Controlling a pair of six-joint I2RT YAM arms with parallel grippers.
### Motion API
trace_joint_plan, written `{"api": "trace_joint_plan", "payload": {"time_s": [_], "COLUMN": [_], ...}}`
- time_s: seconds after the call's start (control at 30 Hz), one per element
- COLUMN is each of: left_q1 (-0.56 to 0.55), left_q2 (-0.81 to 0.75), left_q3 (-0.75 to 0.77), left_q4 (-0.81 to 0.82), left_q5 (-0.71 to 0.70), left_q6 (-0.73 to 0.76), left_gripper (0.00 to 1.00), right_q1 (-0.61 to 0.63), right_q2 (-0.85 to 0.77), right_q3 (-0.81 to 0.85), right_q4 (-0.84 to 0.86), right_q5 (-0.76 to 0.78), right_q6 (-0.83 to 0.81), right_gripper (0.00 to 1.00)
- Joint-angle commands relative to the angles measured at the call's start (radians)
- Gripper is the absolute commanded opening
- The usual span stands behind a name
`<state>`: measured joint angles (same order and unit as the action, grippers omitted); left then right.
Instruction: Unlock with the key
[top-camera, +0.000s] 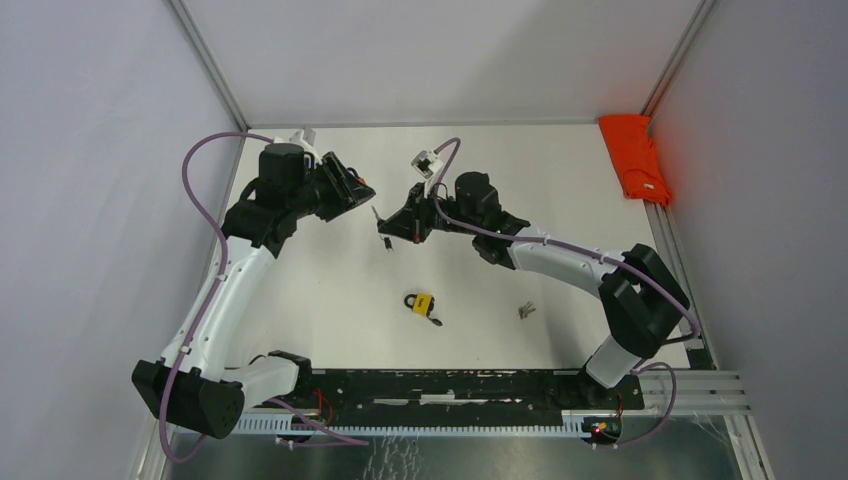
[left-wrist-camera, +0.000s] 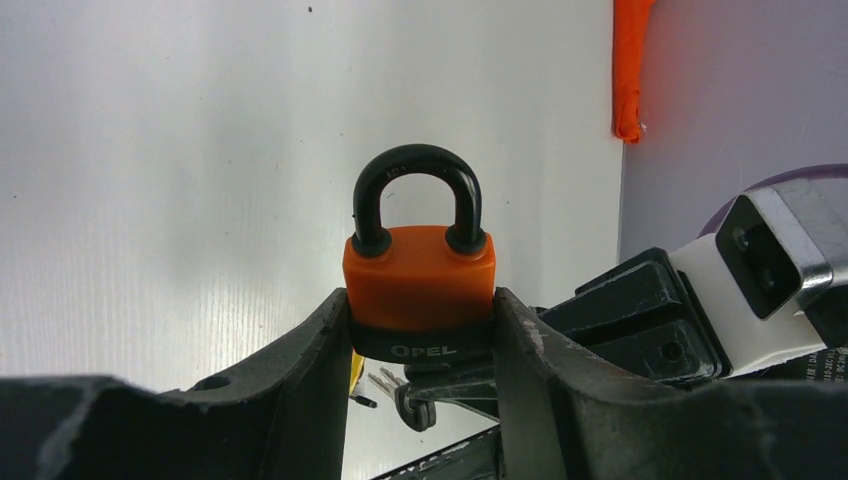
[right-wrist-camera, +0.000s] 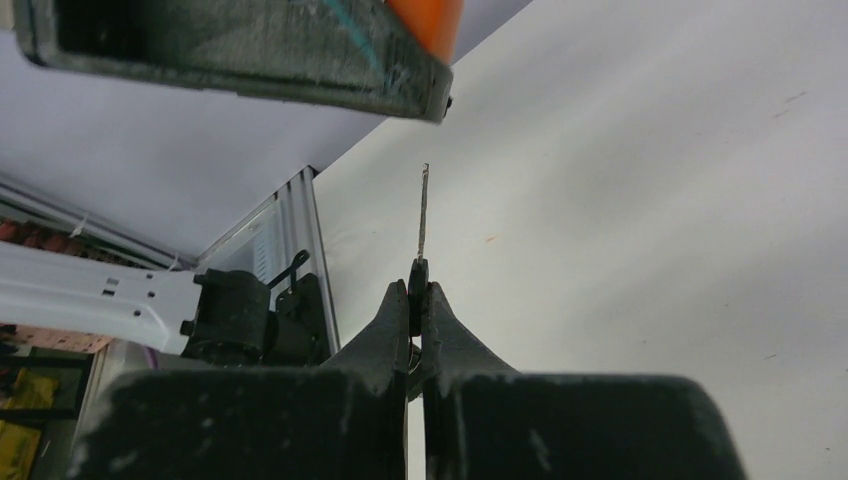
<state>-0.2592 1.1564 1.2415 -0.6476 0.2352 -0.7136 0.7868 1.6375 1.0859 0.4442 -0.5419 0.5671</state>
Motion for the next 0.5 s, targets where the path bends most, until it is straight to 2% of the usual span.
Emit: {"api": "trace_joint_plan", "payload": {"time_s": [0.0,0.47], "left_q1": [-0.002,-0.002], "left_q2": [-0.008,-0.011], "left_q3": [-0.004,-0.018], "left_q4": [0.071,0.073], "left_q5": [-0.023,-0.027], "left_q6": [0.028,0.036], "left_gripper": [0.02,0.02], "right_q1": [0.017,0.035], "right_q2": [0.031,0.037], "right_q3": [0.087,0.120], "right_q4": [-0.060,-0.081], "right_q5": [0.076,0.092], "right_q6": [-0.037,-0.049], "right_gripper": [0.00,0.00]}}
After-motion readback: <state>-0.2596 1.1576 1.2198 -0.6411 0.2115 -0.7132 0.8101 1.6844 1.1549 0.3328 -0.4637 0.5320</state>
